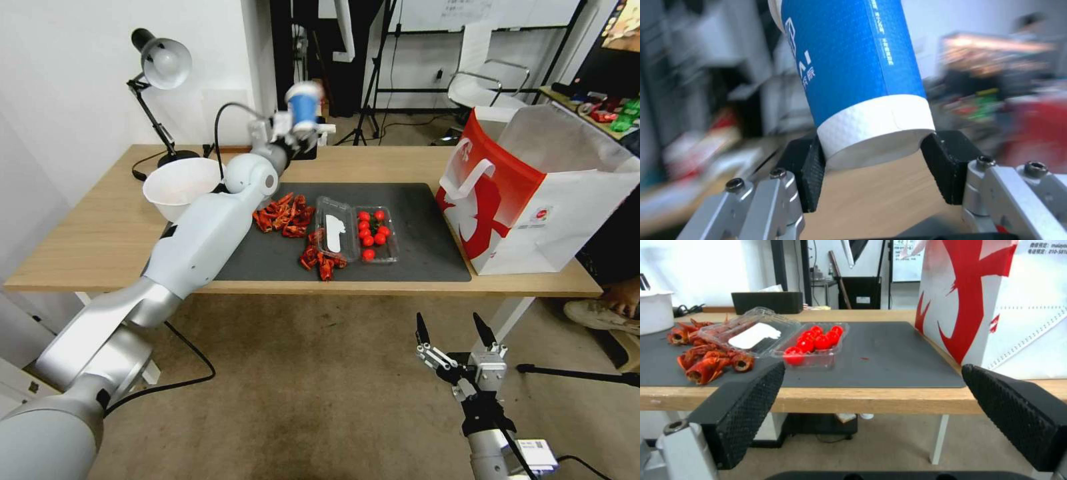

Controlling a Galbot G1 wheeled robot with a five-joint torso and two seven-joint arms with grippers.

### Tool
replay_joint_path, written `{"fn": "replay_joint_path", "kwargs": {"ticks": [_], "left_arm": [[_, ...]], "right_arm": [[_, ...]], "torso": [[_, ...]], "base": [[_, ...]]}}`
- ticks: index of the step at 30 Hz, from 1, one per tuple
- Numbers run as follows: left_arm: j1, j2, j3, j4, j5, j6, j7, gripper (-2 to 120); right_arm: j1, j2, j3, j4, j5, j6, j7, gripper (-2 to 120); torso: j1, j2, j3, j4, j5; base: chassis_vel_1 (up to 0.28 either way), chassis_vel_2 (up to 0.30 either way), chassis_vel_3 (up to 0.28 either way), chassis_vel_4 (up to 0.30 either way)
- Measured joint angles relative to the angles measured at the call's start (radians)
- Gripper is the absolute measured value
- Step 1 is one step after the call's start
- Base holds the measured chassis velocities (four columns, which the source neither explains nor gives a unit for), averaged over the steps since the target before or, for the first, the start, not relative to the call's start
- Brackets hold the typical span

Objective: Pick up the trash from the table and place it into the takeout bag.

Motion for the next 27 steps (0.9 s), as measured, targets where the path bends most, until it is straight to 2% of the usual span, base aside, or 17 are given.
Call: {"fn": "replay_joint_path", "kwargs": {"ticks": [2,3,4,5,6,7,9,11,15,17,23,27], "left_arm": [[-0.057,-0.035,0.065,-0.03,0.046,-0.018,0.074,49],[-0.057,-0.035,0.065,-0.03,0.046,-0.018,0.074,49],[-0.091,-0.058,0.104,-0.035,0.064,-0.023,0.113,49],[-0.091,-0.058,0.104,-0.035,0.064,-0.023,0.113,49],[-0.13,-0.082,0.15,-0.037,0.084,-0.03,0.155,49],[-0.167,-0.11,0.189,-0.03,0.114,-0.036,0.194,49],[-0.188,-0.128,0.209,-0.019,0.137,-0.04,0.212,49],[-0.24,-0.183,0.257,0.028,0.196,-0.05,0.25,49],[-0.287,-0.235,0.309,0.078,0.218,-0.049,0.269,49],[-0.32,-0.273,0.356,0.124,0.265,-0.033,0.275,49],[-0.345,-0.32,0.39,0.208,0.307,-0.018,0.272,49],[-0.349,-0.33,0.395,0.228,0.308,-0.018,0.267,49]], "right_arm": [[0.0,0.007,-0.001,-0.002,0.0,-0.001,0.0,100],[0.0,0.007,-0.001,-0.002,0.0,-0.001,0.0,100],[-0.001,0.011,-0.002,-0.004,-0.001,-0.002,0.0,100],[-0.001,0.011,-0.002,-0.004,-0.001,-0.002,0.0,100],[-0.003,0.013,-0.001,-0.006,-0.001,-0.002,0.0,100],[-0.004,0.014,0.0,-0.007,-0.001,-0.003,0.0,100],[-0.004,0.014,0.002,-0.007,-0.001,-0.003,0.0,100],[-0.006,0.017,0.004,-0.009,-0.001,-0.003,0.0,100],[-0.008,0.02,0.004,-0.012,-0.001,-0.002,0.0,100],[-0.008,0.023,0.004,-0.016,-0.001,0.0,0.0,100],[-0.008,0.022,0.008,-0.027,0.001,0.013,0.0,100],[-0.009,0.02,0.01,-0.032,0.002,0.017,0.0,100]], "torso": [[0.0,0.0,0.0,-0.0004,0.0003],[0.0,0.0,0.0,-0.0004,0.0003],[0.0,0.0,0.0,-0.0006,0.0002],[0.0,0.0,0.0,-0.0006,0.0002],[0.0,0.0,0.0,-0.0004,0.0003],[0.0,0.0,0.0,-0.0004,0.0004],[0.0,0.0,0.0,-0.0003,0.0003],[0.0,0.0,0.0,-0.0003,0.0003],[0.0,0.0,0.0,-0.0003,0.0002],[0.0,0.0,0.0,-0.0003,0.0002],[0.0,0.0,0.0,0.0,0.0],[0.0,0.0,0.0,-0.0001,0.0]], "base": [[0.0,0.0,0.0,0.0],[0.0,0.0,0.0,0.0],[0.0,0.0,0.0,0.0],[0.0,0.0,0.0,0.0],[0.0,0.0,0.0,0.0],[0.0,0.0,0.0,0.0],[0.0,0.0,0.0,0.0],[0.0,0.0,0.0,0.0],[0.0,0.0,0.0,0.0],[0.0,0.0,0.0,0.0],[0.0,0.0,0.0,0.0],[0.0,0.0,0.0,0.0]]}}
